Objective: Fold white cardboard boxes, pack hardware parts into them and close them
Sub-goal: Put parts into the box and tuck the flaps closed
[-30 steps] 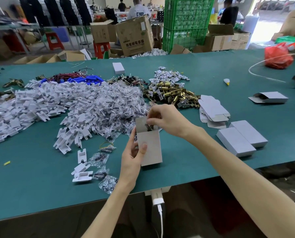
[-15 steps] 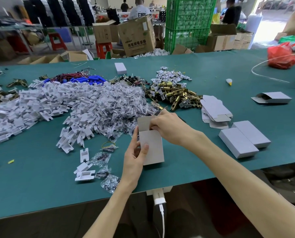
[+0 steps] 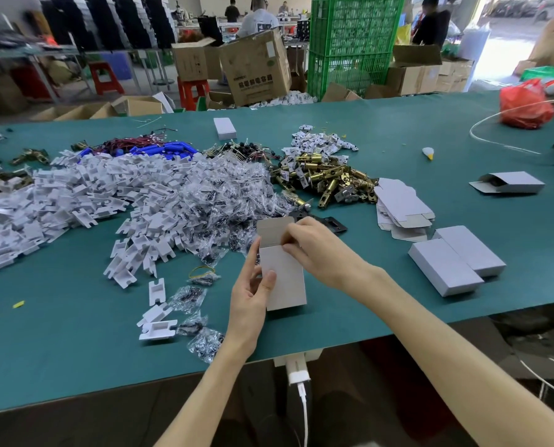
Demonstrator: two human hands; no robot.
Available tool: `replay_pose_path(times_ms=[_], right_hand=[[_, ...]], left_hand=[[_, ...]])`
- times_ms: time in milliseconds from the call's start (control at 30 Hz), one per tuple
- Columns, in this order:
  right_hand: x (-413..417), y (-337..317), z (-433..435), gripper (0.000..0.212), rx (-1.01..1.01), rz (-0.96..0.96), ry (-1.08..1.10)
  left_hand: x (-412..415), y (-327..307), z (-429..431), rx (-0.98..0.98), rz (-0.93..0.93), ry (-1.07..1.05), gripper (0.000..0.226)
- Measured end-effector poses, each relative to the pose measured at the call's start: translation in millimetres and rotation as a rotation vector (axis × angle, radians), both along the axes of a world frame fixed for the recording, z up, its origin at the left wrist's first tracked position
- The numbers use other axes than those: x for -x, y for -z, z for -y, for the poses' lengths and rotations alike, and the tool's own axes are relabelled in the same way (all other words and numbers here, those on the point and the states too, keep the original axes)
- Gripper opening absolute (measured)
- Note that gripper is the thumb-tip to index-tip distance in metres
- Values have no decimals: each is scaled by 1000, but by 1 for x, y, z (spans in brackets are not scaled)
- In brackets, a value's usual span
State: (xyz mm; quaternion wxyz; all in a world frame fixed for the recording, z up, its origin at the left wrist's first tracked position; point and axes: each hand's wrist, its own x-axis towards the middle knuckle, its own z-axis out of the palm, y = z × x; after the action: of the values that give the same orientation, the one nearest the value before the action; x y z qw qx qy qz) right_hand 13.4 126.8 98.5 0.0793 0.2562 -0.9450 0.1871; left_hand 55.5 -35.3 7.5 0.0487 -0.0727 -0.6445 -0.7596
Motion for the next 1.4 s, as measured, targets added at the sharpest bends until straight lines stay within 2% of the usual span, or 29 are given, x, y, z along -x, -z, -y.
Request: replay_pose_path(times_ms=[133,300,467,567,767,900,1033,1300,1400], right_hand=[[-5,22,-2,12,344,-27,74],[-10,42,8,41,719,-55,179],[-20,57,12,34,1006,183,225],[-21,62,15,31,1114,228,206],[-25,69,14,14,1222,311,245],[-30,76,13,11,1220,387,254],[-35,86,15,10,1200,438,265],[-32,93,15,14,1182,454,308],[-33,94,14,11,1188,436,303]], left_hand=[[-1,-2,-2,-34,-6,17,60],[0,-2,-2,-45,8,-1,56],[0,-1,-4,-34,18,-26,52],[1,-1,-3,-32,15,-31,50],[1,4,2,-68,63,-59,43],[3,6,1,-50,85,-74,28],[7,13,1,62,57,-156,7],[10,21,3,77,107,-177,20],[10,20,4,60,113,-143,16]])
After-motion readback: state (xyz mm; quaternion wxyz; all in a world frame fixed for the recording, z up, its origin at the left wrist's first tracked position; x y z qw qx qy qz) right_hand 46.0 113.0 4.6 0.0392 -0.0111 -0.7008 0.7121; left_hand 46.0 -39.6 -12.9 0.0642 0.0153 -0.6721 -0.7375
